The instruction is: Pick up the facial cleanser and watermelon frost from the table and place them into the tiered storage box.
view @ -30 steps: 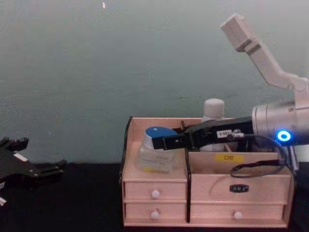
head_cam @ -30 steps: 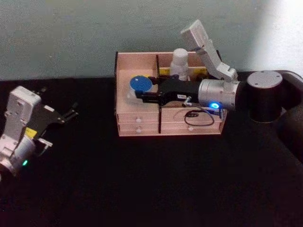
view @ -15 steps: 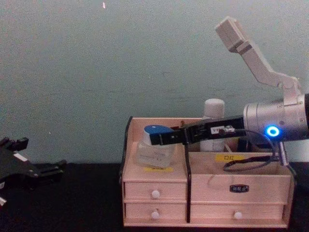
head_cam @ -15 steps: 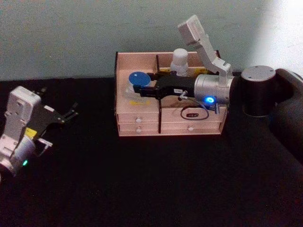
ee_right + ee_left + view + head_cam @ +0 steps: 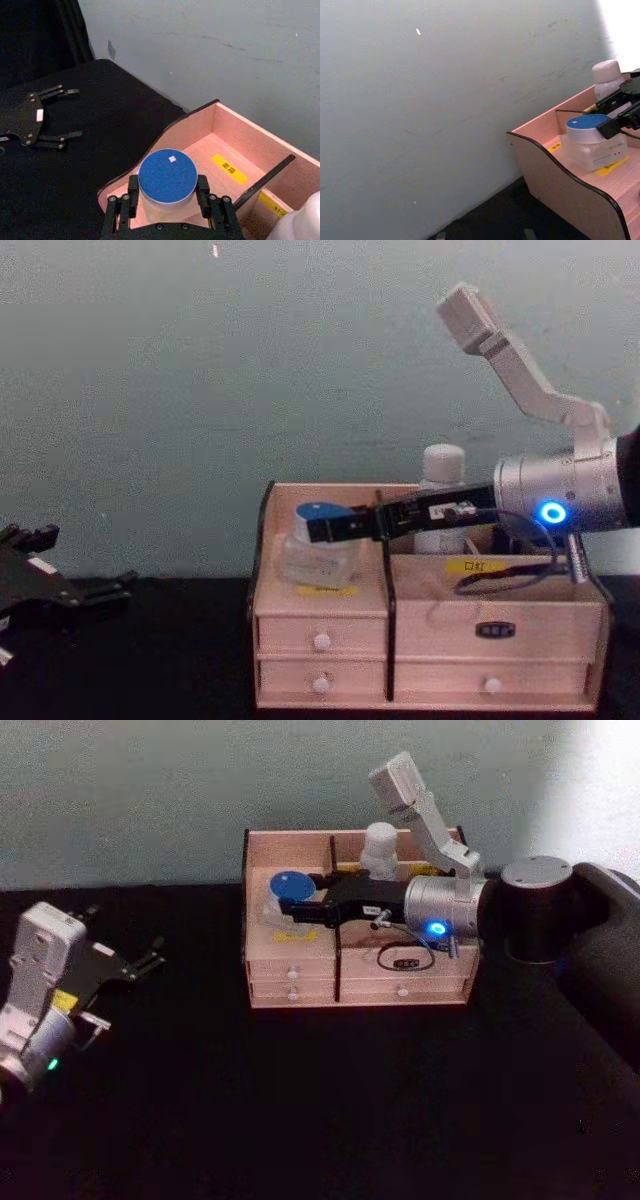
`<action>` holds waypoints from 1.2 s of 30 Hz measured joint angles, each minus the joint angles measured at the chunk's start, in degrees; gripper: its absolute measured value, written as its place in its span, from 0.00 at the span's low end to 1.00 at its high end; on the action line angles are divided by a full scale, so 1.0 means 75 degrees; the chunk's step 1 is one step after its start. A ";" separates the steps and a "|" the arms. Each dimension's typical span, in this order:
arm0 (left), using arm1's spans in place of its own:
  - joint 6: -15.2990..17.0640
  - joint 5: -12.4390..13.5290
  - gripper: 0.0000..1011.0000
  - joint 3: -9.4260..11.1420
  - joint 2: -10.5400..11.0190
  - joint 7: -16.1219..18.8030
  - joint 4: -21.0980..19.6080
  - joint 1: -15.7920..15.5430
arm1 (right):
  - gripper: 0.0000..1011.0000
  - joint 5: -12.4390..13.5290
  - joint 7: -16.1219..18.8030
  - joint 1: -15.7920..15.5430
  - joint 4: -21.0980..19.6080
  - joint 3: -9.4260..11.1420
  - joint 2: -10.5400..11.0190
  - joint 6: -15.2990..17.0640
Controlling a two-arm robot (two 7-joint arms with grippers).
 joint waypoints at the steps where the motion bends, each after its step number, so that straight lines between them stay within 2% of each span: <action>1: 0.0000 0.0000 0.99 0.0000 0.0000 0.0000 0.0000 0.0000 | 0.69 -0.0007 0.0000 0.0007 0.0019 0.0002 -0.0011 0.0001; 18: 0.0000 0.0000 0.99 0.0000 0.0000 0.0000 0.0000 0.0000 | 0.69 -0.0078 0.0013 0.0085 0.0297 0.0088 -0.0181 0.0046; 36: 0.0000 0.0000 0.99 0.0000 0.0000 0.0000 0.0000 0.0000 | 0.69 -0.0080 0.0012 0.0084 0.0276 0.0074 -0.0166 0.0048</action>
